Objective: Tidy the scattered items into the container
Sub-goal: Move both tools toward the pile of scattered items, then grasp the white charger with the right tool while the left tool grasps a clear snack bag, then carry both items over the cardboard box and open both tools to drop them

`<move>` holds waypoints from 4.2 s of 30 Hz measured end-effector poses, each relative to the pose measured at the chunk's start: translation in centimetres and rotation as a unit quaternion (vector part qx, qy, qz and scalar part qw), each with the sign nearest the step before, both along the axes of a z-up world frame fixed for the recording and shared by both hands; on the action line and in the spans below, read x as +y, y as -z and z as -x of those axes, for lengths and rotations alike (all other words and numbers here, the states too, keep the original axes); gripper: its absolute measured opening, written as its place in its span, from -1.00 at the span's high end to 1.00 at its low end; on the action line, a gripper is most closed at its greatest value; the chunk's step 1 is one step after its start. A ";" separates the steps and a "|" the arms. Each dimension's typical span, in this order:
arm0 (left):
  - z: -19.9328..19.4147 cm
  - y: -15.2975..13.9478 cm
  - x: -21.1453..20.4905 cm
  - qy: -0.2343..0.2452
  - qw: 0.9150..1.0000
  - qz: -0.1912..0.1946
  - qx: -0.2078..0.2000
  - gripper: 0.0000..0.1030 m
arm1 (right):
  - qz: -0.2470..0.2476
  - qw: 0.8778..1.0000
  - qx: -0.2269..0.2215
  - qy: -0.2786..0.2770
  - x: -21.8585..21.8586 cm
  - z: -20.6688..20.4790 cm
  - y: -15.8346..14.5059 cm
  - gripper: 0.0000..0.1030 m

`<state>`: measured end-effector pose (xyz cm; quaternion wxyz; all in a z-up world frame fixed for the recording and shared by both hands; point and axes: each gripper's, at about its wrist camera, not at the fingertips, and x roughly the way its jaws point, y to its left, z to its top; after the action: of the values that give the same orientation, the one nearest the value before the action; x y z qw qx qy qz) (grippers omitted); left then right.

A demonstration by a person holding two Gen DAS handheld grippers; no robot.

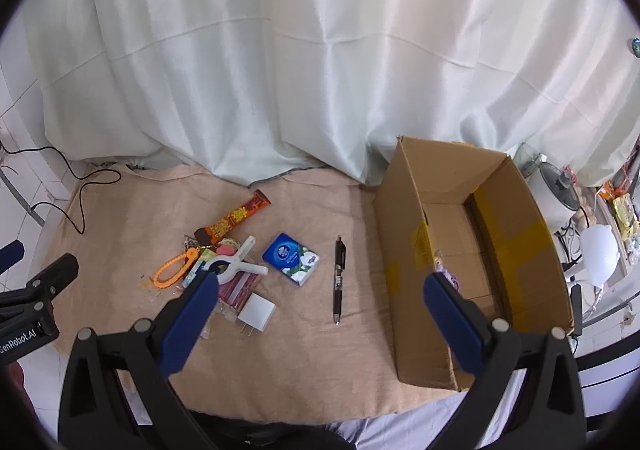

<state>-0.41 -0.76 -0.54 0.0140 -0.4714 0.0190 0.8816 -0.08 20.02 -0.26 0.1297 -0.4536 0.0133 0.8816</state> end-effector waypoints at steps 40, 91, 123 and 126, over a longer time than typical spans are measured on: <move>0.8 16.8 0.9 0.051 0.998 0.002 -0.040 -0.99 | 0.065 0.993 -0.078 -0.057 0.0 1.7 15.5 -0.91; -0.9 21.9 1.1 0.117 0.989 -0.087 -0.022 0.57 | 0.197 0.972 -0.124 -0.032 -2.2 5.1 22.8 0.01; -0.2 20.2 1.4 0.128 0.985 -0.107 -0.051 0.58 | 0.143 0.981 -0.101 -0.083 -1.0 3.9 19.9 0.11; 0.1 18.4 1.8 0.135 0.983 -0.112 -0.050 0.58 | 0.146 0.983 -0.075 -0.086 -0.4 3.0 16.6 0.11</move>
<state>-0.46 1.09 -18.89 0.1863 -0.5036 -0.0170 0.8434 -3.08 19.58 -16.87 -0.0135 -0.5316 0.0934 0.8417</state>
